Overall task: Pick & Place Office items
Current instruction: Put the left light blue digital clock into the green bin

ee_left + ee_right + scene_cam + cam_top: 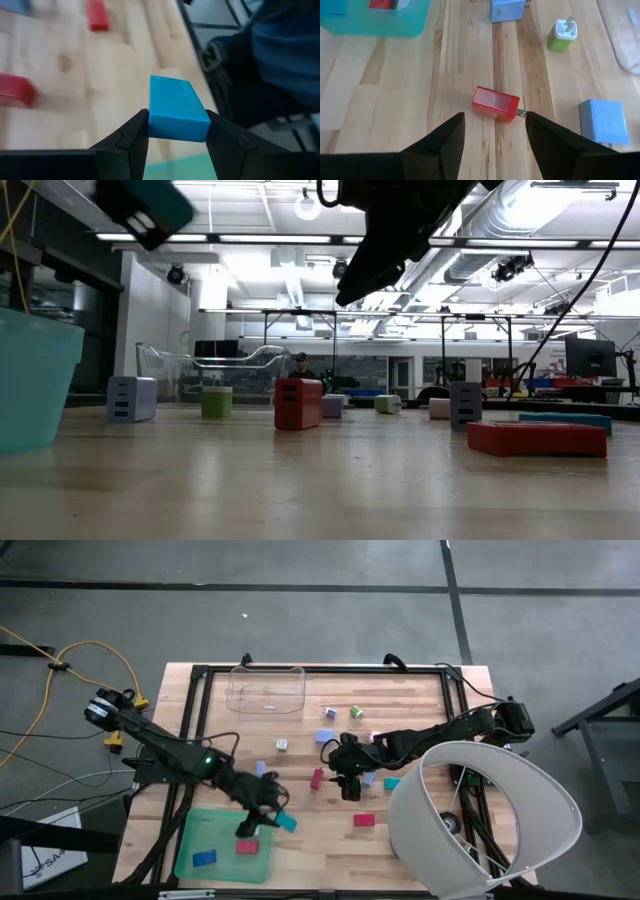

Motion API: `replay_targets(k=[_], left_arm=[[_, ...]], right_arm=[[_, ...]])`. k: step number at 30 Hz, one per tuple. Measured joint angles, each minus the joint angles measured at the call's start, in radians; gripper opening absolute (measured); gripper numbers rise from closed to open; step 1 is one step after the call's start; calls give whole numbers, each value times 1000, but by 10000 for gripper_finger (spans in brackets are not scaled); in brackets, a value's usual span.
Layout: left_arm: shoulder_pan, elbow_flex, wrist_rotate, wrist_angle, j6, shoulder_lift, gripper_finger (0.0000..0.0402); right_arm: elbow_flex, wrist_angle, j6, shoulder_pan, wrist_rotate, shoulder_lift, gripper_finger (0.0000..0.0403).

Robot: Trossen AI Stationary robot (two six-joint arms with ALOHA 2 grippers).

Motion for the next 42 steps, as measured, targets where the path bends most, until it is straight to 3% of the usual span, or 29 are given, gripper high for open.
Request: replay_targets(k=[10, 15, 20, 25, 31, 36, 42], left_arm=[[-156, 0, 1, -149, -263, 0, 157], [-218, 0, 59, -172, -380, 0, 157], [-257, 0, 105, -180, -427, -1, 157], [-278, 0, 113, -277, -567, -1, 158], [-299, 0, 57, -484, -713, -1, 159], [-334, 0, 30, -503, -744, -1, 157], [-403, 0, -137, -524, -763, -1, 158]], right_arm=[[0, 3, 117, 40, -1, 0, 197], [0, 29, 180, 69, 1, 0, 197], [0, 78, 216, 97, 2, 1, 197], [0, 106, 217, 123, 2, 1, 197], [0, 115, 217, 142, 4, 1, 197], [0, 115, 217, 145, 5, 1, 197], [0, 114, 215, 145, 5, 1, 197]])
